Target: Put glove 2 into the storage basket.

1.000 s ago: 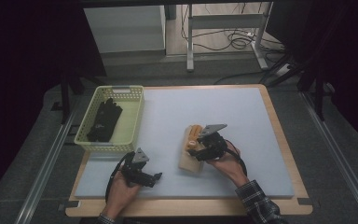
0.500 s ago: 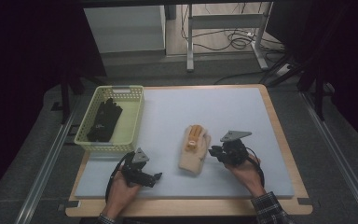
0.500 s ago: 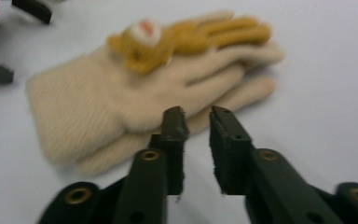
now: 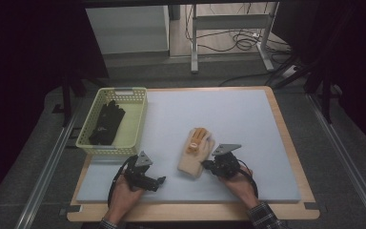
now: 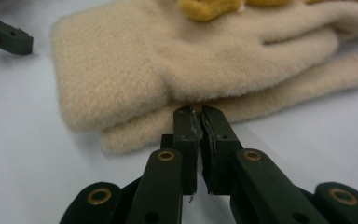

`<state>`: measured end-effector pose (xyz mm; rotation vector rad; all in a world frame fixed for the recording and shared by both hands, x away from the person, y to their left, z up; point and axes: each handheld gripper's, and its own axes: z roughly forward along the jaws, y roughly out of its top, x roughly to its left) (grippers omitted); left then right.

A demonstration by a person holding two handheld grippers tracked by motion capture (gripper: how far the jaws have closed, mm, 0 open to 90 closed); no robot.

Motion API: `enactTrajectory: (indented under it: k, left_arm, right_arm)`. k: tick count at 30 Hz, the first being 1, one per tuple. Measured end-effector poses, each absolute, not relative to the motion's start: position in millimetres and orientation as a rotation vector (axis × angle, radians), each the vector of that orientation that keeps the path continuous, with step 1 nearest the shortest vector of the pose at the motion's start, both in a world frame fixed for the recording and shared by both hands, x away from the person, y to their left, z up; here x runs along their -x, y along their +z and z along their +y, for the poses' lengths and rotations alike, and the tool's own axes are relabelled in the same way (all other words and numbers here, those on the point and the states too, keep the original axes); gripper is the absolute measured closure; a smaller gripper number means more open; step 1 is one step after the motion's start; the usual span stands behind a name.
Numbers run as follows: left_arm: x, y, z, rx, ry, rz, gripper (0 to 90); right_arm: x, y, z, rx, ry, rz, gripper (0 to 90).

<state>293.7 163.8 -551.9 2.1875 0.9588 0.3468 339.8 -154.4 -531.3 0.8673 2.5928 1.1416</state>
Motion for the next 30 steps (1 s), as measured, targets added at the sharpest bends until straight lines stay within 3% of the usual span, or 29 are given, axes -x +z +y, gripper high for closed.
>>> enactTrajectory:
  k: [18,30]
  left_arm:
    - [-293.6,-552.0,163.7,-2.187,0.346,0.961,1.8]
    - [-293.7,-552.0,163.7,-2.187,0.345,0.961,1.8]
  right_arm:
    - [-348.3,-536.3,-98.7,-0.768,1.132,2.570,80.1]
    - [-343.6,-526.4,-114.3,-0.763,1.121,2.550,69.8]
